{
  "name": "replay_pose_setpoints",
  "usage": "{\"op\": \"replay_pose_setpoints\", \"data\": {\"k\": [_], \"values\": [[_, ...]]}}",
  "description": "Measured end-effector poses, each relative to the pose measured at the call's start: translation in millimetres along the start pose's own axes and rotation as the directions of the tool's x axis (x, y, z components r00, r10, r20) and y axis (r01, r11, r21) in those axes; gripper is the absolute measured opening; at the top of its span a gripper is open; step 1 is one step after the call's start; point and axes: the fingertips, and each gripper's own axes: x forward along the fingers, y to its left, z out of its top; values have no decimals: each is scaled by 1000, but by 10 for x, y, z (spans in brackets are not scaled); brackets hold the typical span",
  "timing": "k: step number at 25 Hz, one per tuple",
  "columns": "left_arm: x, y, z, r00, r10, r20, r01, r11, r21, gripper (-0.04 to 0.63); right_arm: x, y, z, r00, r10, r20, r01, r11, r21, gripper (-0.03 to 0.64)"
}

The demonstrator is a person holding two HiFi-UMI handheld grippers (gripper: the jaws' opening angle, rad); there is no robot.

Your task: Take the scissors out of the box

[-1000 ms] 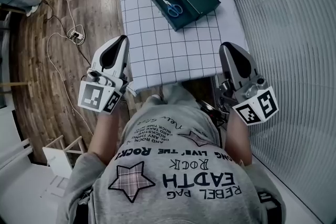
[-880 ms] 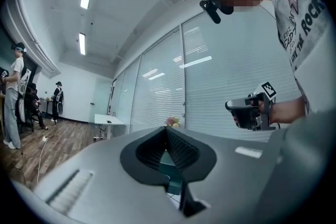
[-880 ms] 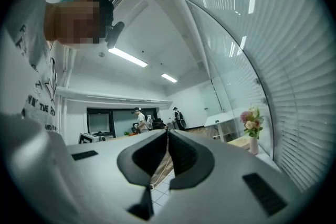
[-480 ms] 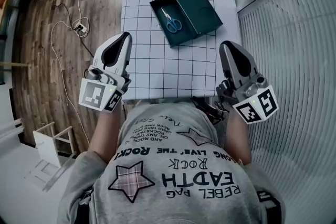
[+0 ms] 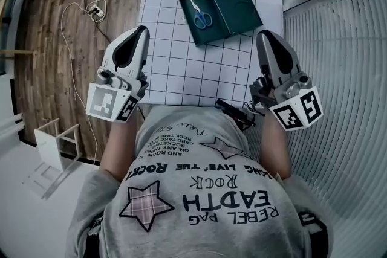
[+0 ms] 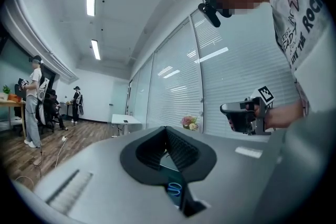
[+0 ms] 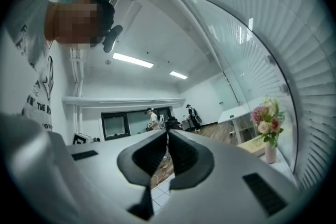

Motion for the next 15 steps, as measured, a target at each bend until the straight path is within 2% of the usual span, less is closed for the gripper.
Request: {"op": "replay_pose_setpoints", "data": {"k": [15], "values": [[303,203,-123,997,-72,-13,72,997,-39,3,308,-263,-217,993,-67,-94,67,998,-6,16]]}}
